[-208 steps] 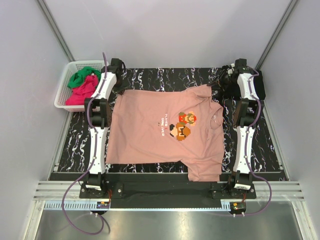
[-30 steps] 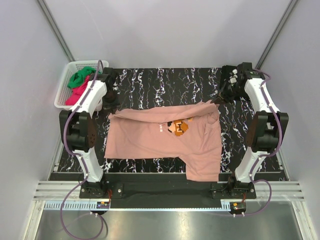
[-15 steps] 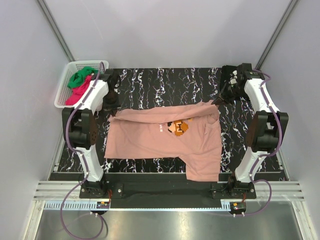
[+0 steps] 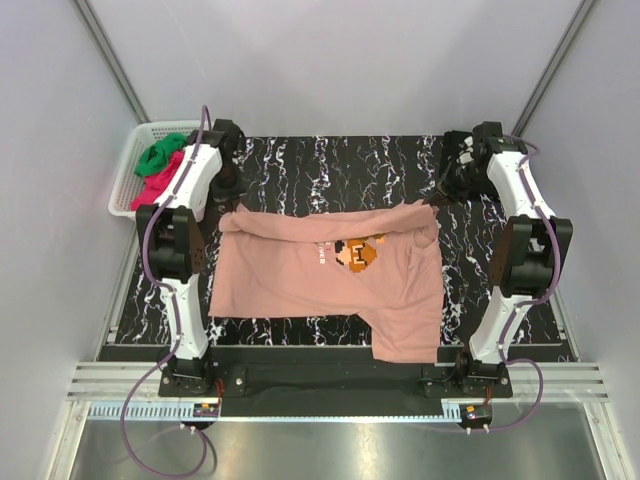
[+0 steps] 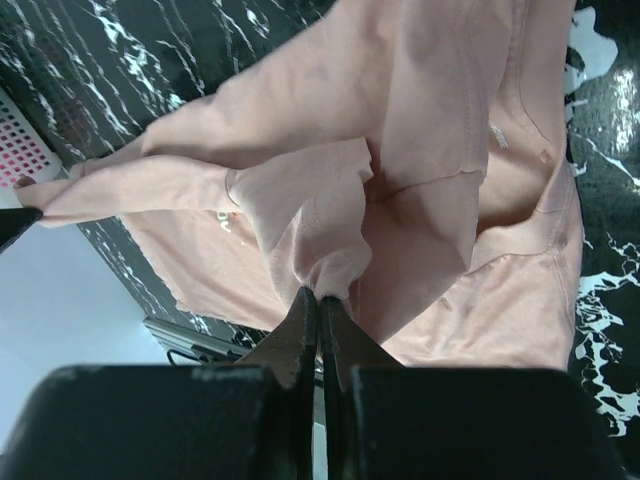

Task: Fold and stack the t-shirts
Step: Fold the tshirt

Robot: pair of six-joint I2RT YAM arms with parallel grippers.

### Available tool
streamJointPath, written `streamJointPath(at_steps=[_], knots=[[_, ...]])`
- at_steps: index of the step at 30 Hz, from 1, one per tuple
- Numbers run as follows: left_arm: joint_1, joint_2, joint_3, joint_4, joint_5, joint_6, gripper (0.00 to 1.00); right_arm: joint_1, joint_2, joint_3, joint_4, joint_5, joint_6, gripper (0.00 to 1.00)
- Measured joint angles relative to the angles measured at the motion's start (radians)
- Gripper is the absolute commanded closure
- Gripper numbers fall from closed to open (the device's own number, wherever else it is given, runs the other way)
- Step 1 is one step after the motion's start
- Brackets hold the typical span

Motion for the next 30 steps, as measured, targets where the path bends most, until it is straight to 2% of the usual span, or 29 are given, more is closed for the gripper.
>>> streamJointPath(at_steps=[5, 9, 15, 19, 26, 30], knots=[[0.002, -0.013, -0.102, 0.006, -0.006, -0.007, 1.00, 0.000, -0.001, -0.043, -0.004, 0.022, -0.003, 1.00], [0.010, -0.012, -0.043, -0.014, -0.007, -0.006, 1.00, 0.000, 0.001, -0.003, -0.013, 0.024, -0.005, 1.00], [0.035, -0.012, 0.124, 0.001, -0.019, -0.007, 1.00, -0.001, 0.032, 0.176, -0.029, 0.023, -0.005, 1.00], [0.056, 0.003, 0.162, 0.000, -0.020, -0.006, 1.00, -0.002, 0.098, 0.296, -0.031, 0.023, -0.003, 1.00], [0.067, 0.121, 0.232, 0.012, -0.010, -0.004, 1.00, -0.002, 0.281, 0.518, -0.059, 0.018, 0.003, 1.00], [0.067, 0.172, 0.247, 0.024, 0.008, 0.006, 1.00, -0.003, 0.339, 0.582, -0.064, 0.015, 0.005, 1.00]])
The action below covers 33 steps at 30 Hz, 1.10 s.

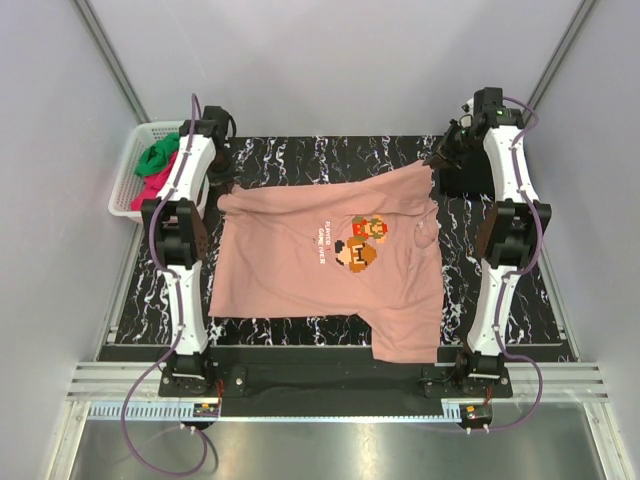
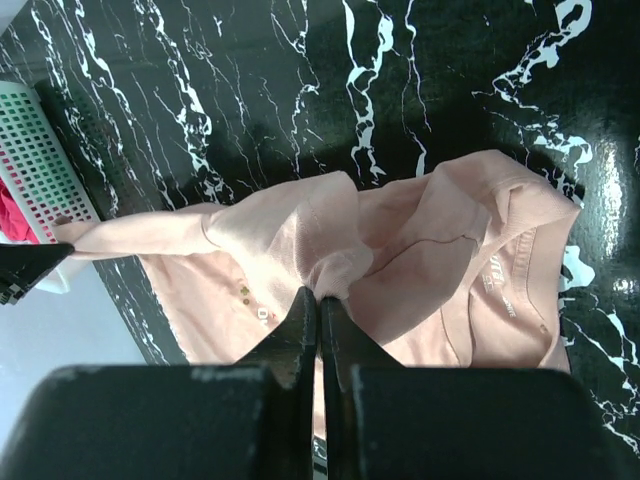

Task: Fold and stack the t-shirts
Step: Fold the tshirt

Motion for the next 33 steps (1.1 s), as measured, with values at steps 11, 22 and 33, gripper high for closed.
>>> streamJointPath(at_steps=[11, 22, 33], knots=[[0.007, -0.102, -0.101, 0.016, 0.046, 0.029, 1.00, 0.000, -0.110, -0.158, -0.008, -0.007, 0.002, 1.00], [0.007, -0.322, -0.366, 0.021, 0.056, 0.047, 1.00, 0.000, -0.384, -0.547, 0.039, -0.027, -0.006, 1.00], [-0.017, -0.305, -0.468, 0.025, 0.062, 0.047, 1.00, 0.017, -0.387, -0.638, 0.065, -0.027, -0.008, 1.00]])
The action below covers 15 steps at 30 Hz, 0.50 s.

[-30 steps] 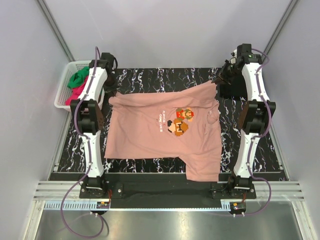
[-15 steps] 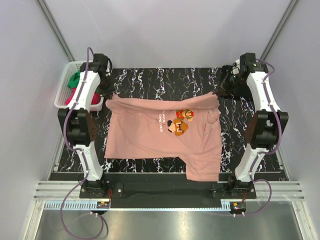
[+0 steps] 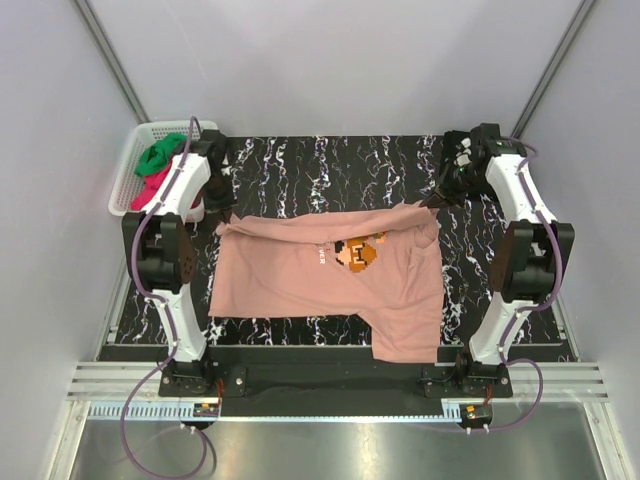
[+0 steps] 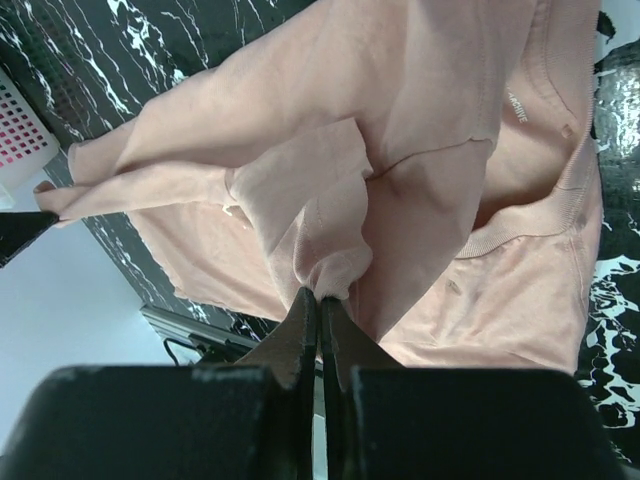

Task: Fold and stack the t-shirts
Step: Fold the tshirt

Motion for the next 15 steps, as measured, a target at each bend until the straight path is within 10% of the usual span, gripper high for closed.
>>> streamJointPath(at_steps=[15], knots=[[-0.006, 0.000, -0.126, 0.032, -0.026, -0.007, 1.00, 0.017, 0.000, -0.157, 0.032, 0.031, -0.002, 1.00]])
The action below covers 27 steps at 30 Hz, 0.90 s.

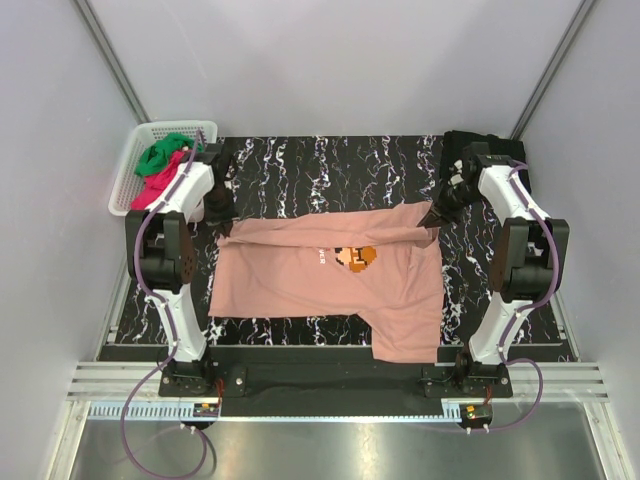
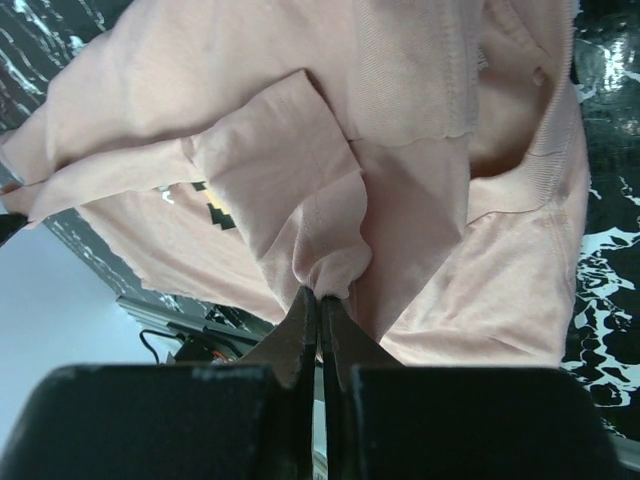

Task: Fold and stack the t-shirts
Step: Fold the tshirt

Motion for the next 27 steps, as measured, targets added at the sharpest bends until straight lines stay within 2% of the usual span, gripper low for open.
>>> streamJointPath(at_steps=[16, 18, 19, 20, 22, 24, 27], knots=[[0.003, -0.001, -0.062, 0.019, -0.083, -0.012, 0.99, 0.001, 0.000, -0.024, -0.021, 0.086, -0.001, 1.00], [0.004, -0.001, -0.063, 0.018, -0.087, -0.016, 0.92, 0.001, 0.000, -0.024, -0.032, 0.093, -0.001, 1.00], [0.005, -0.001, -0.063, 0.019, -0.088, -0.018, 0.71, 0.001, 0.000, -0.024, -0.035, 0.098, -0.001, 1.00], [0.005, -0.001, -0.063, 0.019, -0.090, -0.017, 0.61, 0.001, 0.000, -0.024, -0.037, 0.103, -0.001, 0.98], [0.005, -0.001, -0.062, 0.019, -0.089, -0.019, 0.49, 0.001, 0.000, -0.024, -0.037, 0.109, -0.001, 0.89], [0.006, -0.001, -0.056, 0.019, -0.084, -0.016, 0.45, 0.001, 0.000, -0.023, -0.039, 0.119, -0.004, 0.90], [0.008, -0.002, -0.046, 0.027, -0.061, -0.011, 0.41, 0.001, 0.000, -0.012, -0.047, 0.138, -0.004, 0.82]])
